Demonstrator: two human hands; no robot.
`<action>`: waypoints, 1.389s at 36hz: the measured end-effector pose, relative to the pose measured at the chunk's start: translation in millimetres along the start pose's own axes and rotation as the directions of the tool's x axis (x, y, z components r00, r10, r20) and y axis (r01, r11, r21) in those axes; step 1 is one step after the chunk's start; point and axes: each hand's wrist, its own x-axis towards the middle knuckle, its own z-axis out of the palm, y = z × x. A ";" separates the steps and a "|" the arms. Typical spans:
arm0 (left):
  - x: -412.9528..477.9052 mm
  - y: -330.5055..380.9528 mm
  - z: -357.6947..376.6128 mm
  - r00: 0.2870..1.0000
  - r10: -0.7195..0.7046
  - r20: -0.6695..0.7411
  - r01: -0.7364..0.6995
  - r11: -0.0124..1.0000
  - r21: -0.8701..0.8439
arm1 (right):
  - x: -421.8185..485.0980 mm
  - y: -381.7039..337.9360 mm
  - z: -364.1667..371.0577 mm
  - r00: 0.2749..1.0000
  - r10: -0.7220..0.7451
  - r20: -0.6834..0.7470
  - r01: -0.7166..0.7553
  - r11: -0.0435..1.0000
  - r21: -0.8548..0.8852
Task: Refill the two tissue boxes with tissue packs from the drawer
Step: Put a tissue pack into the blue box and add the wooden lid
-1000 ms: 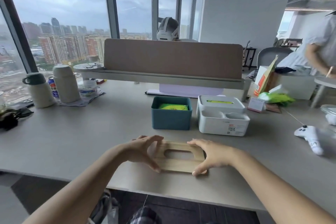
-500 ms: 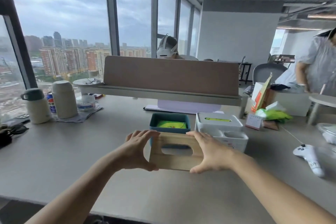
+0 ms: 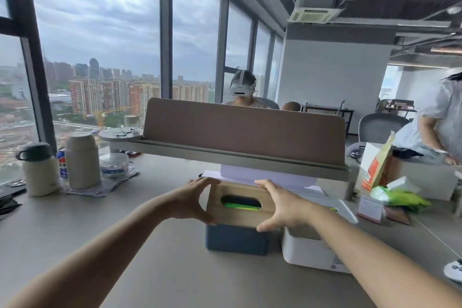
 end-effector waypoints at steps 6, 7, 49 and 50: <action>19.4 -14.1 -0.1 0.998 -0.037 0.057 0.044 0.990 -0.131 | 27.0 9.5 -0.4 0.997 0.016 0.071 -0.021 0.997 0.076; 22.2 -15.5 0.7 0.997 -0.041 0.064 0.050 0.988 -0.146 | 30.5 11.6 0.0 0.997 0.018 0.081 -0.025 0.996 0.088; 26.0 -30.9 14.6 0.946 -0.105 0.306 0.228 0.888 -0.400 | 34.9 28.9 1.7 0.977 -0.015 0.211 0.026 0.998 -0.050; 26.2 -31.6 15.3 0.945 -0.104 0.310 0.229 0.888 -0.399 | 35.5 29.4 2.3 0.975 -0.013 0.220 0.031 0.996 -0.079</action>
